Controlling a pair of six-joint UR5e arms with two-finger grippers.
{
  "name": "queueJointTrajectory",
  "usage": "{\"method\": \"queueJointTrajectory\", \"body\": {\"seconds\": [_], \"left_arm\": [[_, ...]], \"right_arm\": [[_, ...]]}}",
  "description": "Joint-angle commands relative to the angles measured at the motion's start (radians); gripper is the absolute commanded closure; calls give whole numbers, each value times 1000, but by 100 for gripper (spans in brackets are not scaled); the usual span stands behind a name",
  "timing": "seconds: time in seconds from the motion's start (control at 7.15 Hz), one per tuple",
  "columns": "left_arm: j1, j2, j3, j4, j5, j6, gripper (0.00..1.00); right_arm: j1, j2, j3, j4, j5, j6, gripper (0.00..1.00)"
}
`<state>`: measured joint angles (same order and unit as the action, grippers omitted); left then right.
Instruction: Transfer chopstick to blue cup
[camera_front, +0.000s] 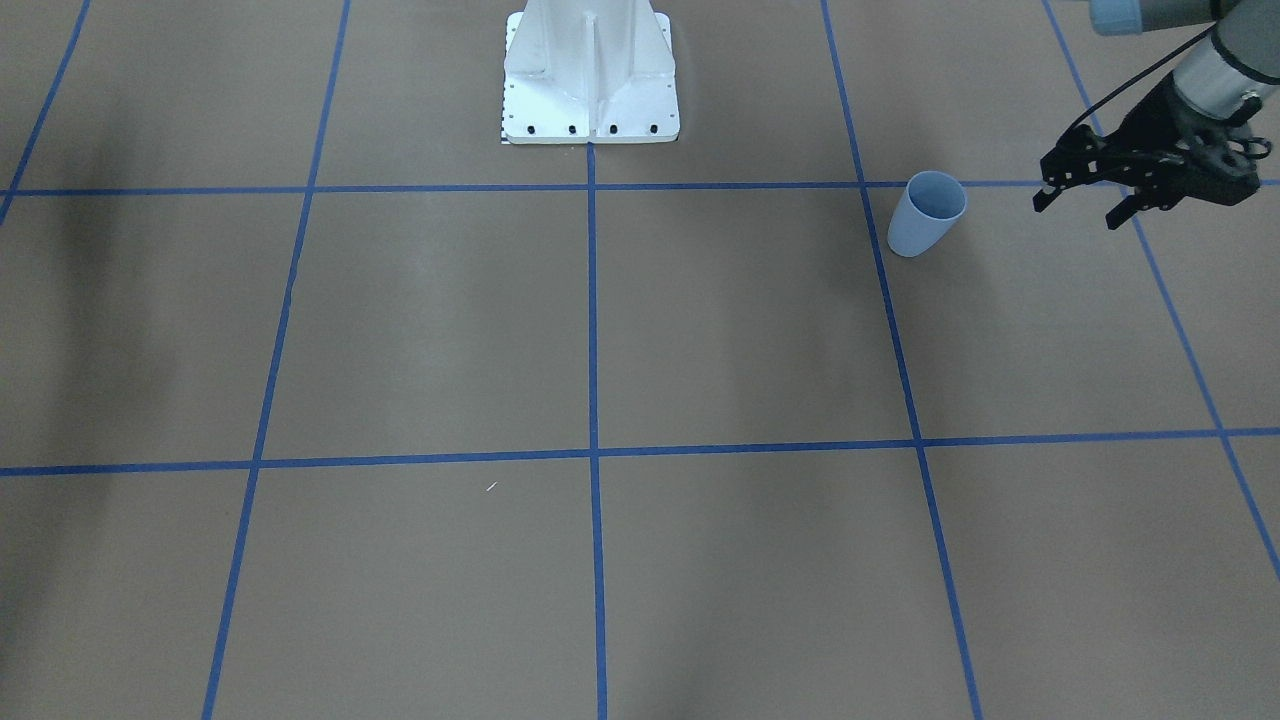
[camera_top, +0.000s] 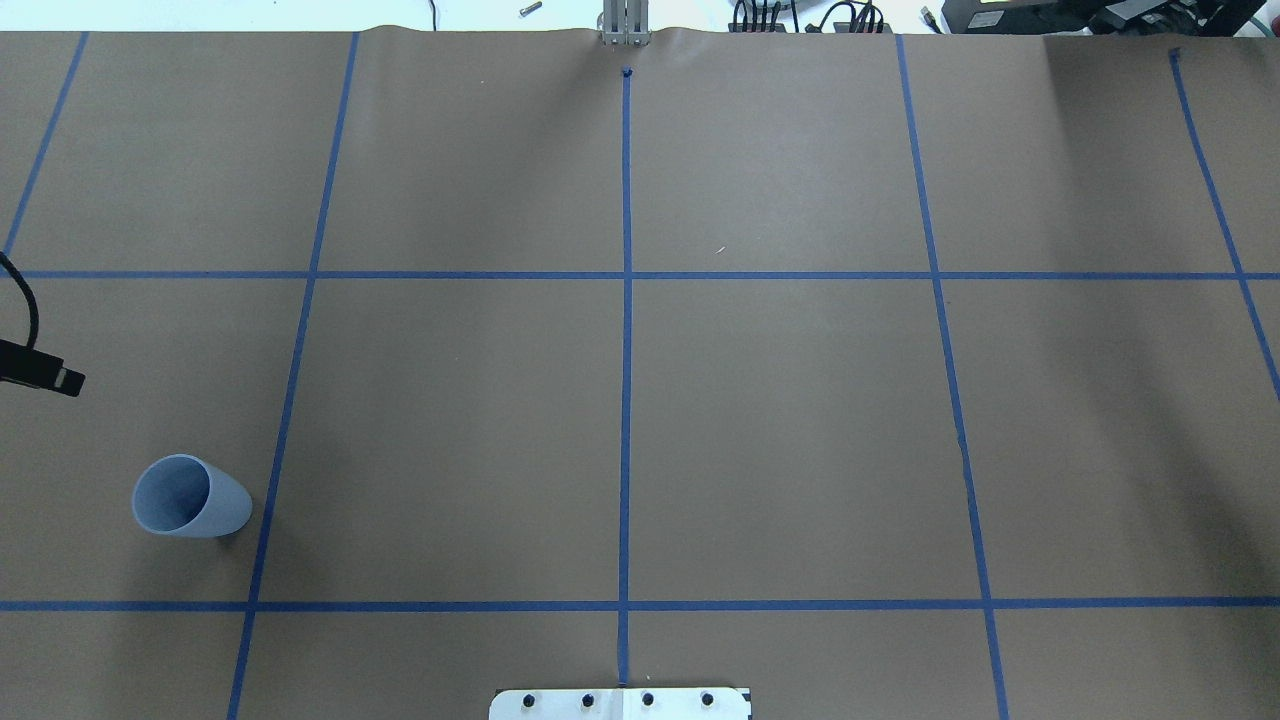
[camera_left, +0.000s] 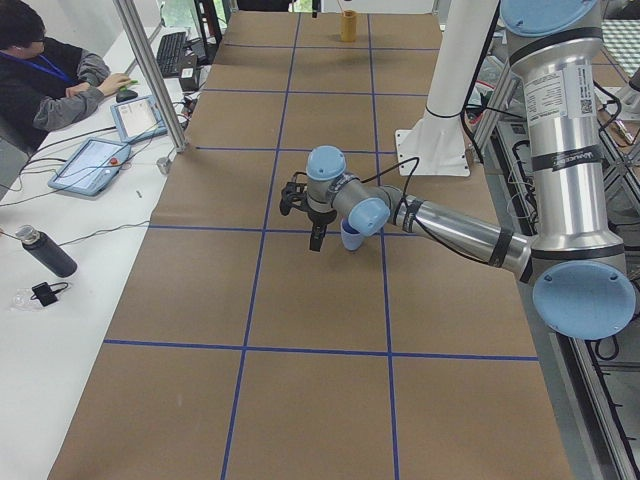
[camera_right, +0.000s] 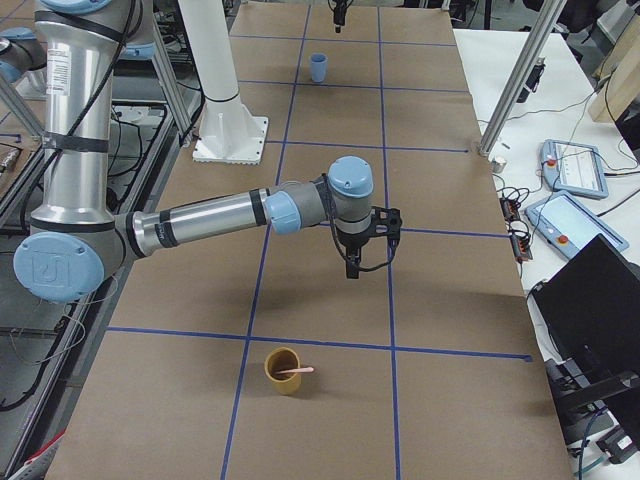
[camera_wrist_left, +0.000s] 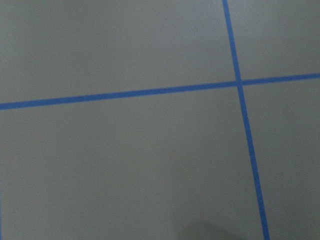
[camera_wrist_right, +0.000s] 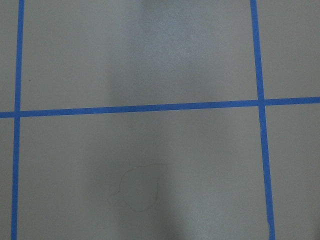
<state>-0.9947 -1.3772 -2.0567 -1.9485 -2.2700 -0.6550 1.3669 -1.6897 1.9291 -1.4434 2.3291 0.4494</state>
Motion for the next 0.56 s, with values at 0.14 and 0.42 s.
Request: {"method": "queueJointTrajectory", "body": {"seconds": [0.14, 0.42], "left_arm": [[218, 3, -13, -41, 101, -130, 3], [243, 4, 1, -41, 101, -124, 22]], "right_arm": [[-11, -8, 1, 23, 0, 15, 0], [-11, -8, -1, 23, 0, 17, 0]]}}
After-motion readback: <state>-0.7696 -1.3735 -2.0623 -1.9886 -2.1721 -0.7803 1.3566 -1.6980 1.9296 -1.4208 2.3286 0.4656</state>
